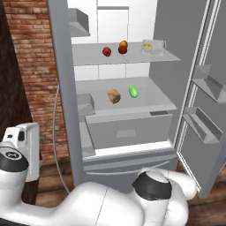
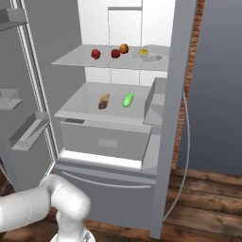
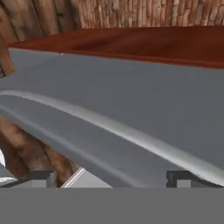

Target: Place the tupperware on the top shelf of the fridge. Make space for the tupperware among the existing items by rearranging them on the shelves if needed. Close the fridge door when finished.

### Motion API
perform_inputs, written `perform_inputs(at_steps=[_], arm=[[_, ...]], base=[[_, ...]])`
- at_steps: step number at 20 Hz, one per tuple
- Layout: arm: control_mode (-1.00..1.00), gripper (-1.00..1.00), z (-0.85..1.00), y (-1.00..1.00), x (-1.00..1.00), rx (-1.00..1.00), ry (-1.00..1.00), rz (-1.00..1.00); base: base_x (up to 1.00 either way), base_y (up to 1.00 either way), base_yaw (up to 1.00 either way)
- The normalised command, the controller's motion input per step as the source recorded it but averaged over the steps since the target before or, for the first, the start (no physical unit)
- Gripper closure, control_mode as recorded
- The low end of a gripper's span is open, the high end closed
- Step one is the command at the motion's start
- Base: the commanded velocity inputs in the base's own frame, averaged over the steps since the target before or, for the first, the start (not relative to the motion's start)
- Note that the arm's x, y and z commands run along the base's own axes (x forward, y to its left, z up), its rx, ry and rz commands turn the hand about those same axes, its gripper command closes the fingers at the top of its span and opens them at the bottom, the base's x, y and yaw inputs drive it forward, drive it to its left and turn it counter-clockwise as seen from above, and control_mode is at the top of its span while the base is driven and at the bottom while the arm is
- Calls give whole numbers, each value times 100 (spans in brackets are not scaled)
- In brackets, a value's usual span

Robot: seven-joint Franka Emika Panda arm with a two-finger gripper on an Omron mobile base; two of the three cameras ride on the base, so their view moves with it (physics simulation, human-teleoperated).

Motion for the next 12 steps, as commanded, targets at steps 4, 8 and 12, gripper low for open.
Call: perform_inputs(at_steps=[4, 8, 12], arm=[[-100, -100, -50, 48, 53, -20, 4, 0], [-100, -100, -74, 28, 24, -21, 2, 0], [-100, -100, -73, 2, 11, -15, 1, 0]], base=[[0, 0, 0], [0, 0, 0], [0, 0, 0]])
